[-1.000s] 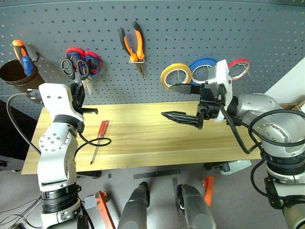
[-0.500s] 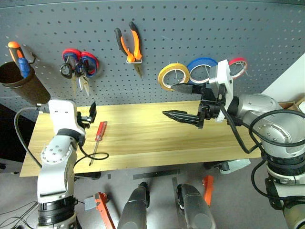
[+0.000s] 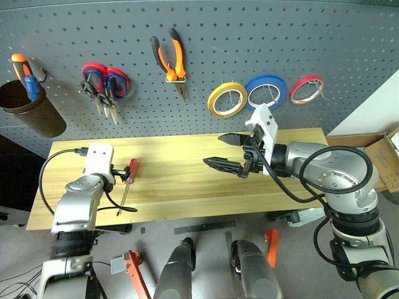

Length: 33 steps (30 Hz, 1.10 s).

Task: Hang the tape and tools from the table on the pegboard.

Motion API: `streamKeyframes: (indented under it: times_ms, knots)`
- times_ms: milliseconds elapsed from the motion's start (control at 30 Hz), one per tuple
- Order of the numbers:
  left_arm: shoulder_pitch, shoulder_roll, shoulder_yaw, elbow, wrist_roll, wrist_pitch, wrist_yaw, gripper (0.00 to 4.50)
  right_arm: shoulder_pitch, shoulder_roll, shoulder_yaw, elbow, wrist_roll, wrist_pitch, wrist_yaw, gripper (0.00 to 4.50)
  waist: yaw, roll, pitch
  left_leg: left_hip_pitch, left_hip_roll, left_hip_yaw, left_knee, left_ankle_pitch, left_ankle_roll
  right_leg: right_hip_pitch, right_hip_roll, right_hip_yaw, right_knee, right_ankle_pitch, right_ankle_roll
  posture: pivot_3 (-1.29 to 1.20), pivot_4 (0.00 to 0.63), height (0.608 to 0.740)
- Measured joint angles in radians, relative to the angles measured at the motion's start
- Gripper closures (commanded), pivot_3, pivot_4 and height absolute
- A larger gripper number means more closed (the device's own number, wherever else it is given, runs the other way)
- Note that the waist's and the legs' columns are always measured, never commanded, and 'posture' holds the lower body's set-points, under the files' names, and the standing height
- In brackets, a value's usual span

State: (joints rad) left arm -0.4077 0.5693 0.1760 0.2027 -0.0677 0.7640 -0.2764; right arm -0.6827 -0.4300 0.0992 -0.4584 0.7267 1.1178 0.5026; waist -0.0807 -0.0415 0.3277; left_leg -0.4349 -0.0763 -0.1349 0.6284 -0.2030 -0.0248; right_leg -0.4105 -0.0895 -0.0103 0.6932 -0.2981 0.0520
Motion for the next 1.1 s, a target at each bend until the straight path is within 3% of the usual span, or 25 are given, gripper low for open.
streamKeyframes:
  times_ms: [167,300,700,933,1100]
  knots:
    - [-0.065,0.006,-0.092,0.168,0.021,-0.036,-0.054,0.03,0.002,0.003,0.002,-0.021,0.0,0.008,-0.015,0.0,-0.004,0.0,0.0,0.0,0.0,0.001,0.0,0.0,0.0,-0.001,0.0,0.0,0.001,0.0,0.0,-0.16,0.333,0.74]
    - [-0.088,0.003,-0.092,0.223,0.023,-0.056,-0.06,0.03,0.002,0.003,0.002,-0.025,0.0,0.009,-0.024,0.0,-0.007,0.0,0.0,0.0,0.001,0.001,0.0,0.0,0.0,-0.002,-0.001,0.0,0.003,0.0,0.0,-0.17,0.334,0.74]
    - [-0.069,-0.005,-0.08,0.236,0.023,-0.08,-0.042,3.68,0.002,-0.038,0.035,-0.026,-0.04,-0.015,-0.012,0.0,-0.009,0.0,0.0,0.0,0.001,0.002,0.001,0.0,0.0,-0.002,-0.001,0.001,0.003,0.0,0.0,-0.17,0.331,0.74]
    - [0.065,-0.006,-0.017,0.134,0.019,-0.161,0.002,3.68,-0.007,-0.065,0.057,-0.025,-0.083,-0.074,0.024,0.0,-0.009,0.0,0.0,0.0,0.001,0.002,0.0,0.0,0.0,-0.003,-0.002,0.001,0.003,0.0,0.0,-0.17,0.321,0.74]
    - [0.256,-0.025,0.049,-0.175,0.026,-0.313,0.063,3.68,-0.01,-0.066,0.04,-0.018,-0.079,-0.09,0.05,0.0,-0.005,0.0,0.0,0.0,0.001,0.001,0.0,0.0,-0.002,-0.003,-0.003,0.002,0.0,0.0,-0.001,-0.15,0.312,0.74]
